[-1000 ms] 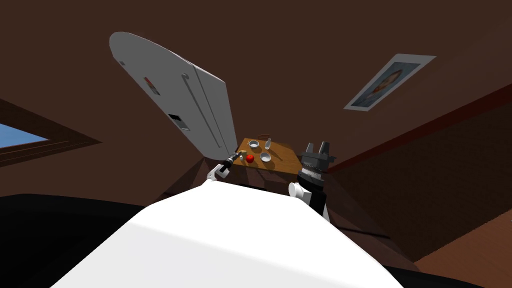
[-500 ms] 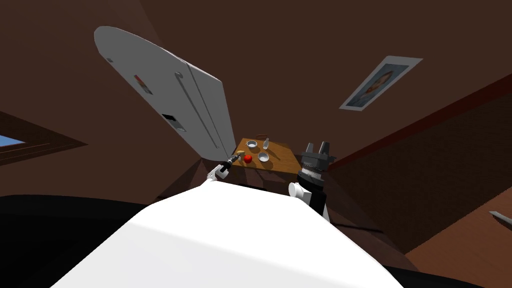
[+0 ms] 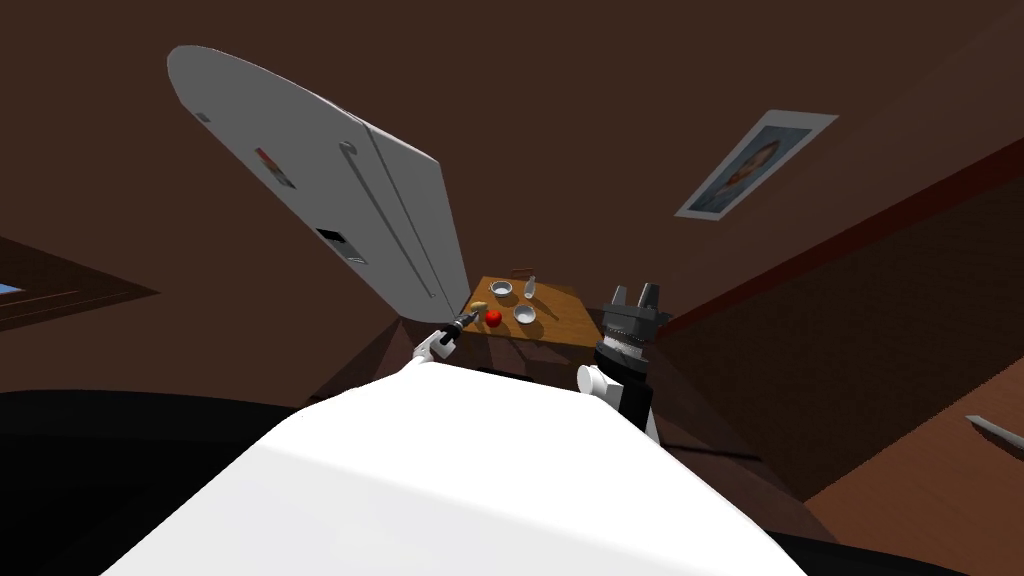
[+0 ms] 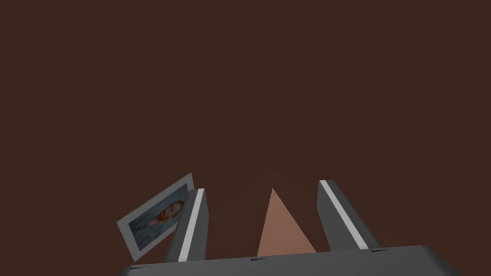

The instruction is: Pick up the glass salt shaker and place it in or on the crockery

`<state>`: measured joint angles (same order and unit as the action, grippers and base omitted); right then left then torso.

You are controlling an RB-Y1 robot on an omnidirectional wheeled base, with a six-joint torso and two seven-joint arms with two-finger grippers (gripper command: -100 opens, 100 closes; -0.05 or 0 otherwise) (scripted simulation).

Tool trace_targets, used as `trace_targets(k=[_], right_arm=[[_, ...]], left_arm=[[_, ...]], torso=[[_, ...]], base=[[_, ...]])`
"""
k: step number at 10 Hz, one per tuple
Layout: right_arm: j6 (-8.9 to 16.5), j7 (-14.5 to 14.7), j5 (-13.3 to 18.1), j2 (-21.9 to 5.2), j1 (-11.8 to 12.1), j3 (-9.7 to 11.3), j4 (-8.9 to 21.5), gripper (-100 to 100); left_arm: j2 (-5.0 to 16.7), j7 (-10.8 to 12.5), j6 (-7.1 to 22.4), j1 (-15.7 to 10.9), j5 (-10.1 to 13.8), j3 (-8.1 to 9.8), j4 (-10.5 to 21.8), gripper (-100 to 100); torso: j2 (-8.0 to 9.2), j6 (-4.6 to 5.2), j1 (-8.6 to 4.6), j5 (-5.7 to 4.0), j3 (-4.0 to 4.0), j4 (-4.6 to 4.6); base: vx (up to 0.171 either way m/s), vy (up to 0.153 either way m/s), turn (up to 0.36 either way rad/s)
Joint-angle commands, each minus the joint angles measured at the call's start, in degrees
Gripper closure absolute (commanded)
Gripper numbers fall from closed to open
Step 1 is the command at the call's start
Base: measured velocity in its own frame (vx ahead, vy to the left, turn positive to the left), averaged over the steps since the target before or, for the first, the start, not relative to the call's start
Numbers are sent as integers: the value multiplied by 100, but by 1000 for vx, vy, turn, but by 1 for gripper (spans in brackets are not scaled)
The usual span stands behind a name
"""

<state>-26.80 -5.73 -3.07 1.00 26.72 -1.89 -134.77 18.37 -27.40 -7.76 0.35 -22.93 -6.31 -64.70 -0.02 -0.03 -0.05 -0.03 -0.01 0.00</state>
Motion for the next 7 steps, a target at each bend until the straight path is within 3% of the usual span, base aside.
trace_targets(k=[1, 7], right_arm=[[0, 0, 0, 0, 0, 0, 0, 0], [0, 0, 0, 0, 0, 0, 0, 0]], left_arm=[[45, -41, 41, -121, -10, 0, 286, -100], [197, -117, 240, -347, -23, -52, 966, -100]], torso=[[0, 0, 0, 0, 0, 0], [-3, 0, -8, -2, -2, -1]], base=[[12, -33, -64], [20, -37, -39]])
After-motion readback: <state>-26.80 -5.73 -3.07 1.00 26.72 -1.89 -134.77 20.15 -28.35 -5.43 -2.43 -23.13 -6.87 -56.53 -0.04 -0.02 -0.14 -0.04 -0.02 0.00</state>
